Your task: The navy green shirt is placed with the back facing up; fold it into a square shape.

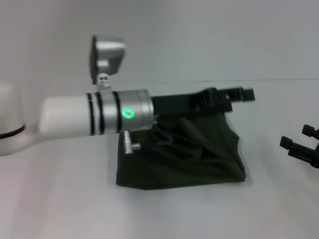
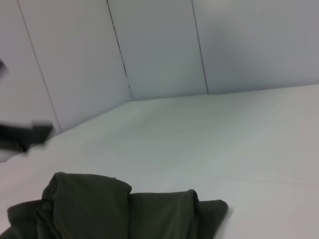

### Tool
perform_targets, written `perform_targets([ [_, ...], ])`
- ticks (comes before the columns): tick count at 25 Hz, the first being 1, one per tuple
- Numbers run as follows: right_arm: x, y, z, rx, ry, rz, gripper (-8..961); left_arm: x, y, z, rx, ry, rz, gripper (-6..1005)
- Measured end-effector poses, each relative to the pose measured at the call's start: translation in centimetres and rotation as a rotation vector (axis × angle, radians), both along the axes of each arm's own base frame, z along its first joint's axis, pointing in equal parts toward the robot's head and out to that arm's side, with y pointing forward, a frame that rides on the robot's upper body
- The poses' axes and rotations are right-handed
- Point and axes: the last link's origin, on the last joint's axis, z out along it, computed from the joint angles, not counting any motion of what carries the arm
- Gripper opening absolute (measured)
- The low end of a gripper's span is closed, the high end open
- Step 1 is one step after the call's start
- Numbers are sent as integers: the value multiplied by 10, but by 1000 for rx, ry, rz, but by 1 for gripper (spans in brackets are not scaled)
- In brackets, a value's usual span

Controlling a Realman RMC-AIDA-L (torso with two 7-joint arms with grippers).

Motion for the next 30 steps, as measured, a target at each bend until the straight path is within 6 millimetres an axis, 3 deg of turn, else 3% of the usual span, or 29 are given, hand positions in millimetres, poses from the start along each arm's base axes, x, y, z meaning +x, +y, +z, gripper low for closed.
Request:
perform_targets([
  [1,0,0,0,0,2,0,944,-1,0,6,17,-31,-2,807],
  [8,-7,3,4,3,23,29,944,-30,-4,25,140,-55,-7,856],
  [18,-49,27,14,-17,21,225,943,-85,-16,53,440,17,-85,891],
  [23,-72,35,-1,-64,-13,340,943,-110,-26,59,488,71,-80,890],
  [30,-98,42,-26,-140,-65,449,943,-126,-37,53,507,158,-143,891],
])
